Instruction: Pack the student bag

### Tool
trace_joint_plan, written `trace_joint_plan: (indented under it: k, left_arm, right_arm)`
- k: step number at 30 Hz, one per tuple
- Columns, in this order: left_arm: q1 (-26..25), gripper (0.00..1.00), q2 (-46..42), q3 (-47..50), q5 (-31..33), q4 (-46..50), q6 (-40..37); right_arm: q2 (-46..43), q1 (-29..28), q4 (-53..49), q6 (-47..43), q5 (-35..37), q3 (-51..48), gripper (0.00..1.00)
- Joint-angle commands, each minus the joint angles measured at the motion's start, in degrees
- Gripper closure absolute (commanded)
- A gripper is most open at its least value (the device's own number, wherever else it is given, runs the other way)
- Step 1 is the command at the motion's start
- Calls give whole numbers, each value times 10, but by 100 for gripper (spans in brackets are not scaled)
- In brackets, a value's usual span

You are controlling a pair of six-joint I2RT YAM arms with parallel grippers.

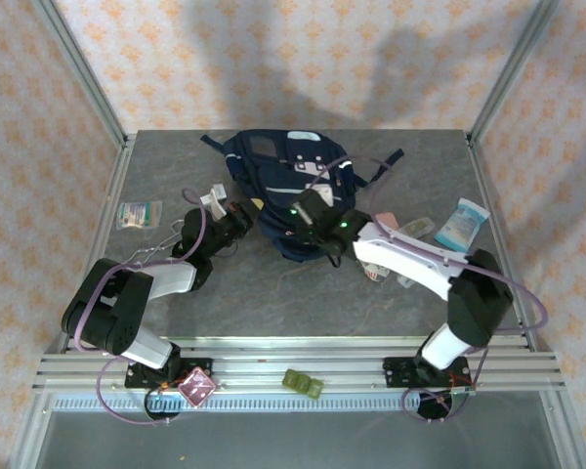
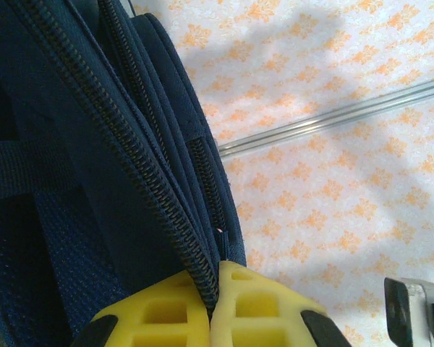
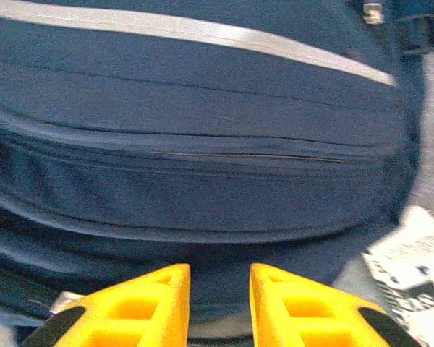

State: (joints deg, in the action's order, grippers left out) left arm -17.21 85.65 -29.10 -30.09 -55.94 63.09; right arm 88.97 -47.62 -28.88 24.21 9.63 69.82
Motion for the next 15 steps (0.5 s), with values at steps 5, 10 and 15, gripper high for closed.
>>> trace_joint_plan:
  k: [5,10,15]
  left_arm:
    - [-1,100,-6,-22,-30,-107,0]
    - [-1,100,-3,0,-66,-168,-4]
    - [0,100,12,29,-106,-290,22]
  right_arm:
    - [-80,12,121,9,-138,-64,56]
    - [-56,52,195,9,-254,-88,58]
    - [-18,68,245,-8,-300,-98,54]
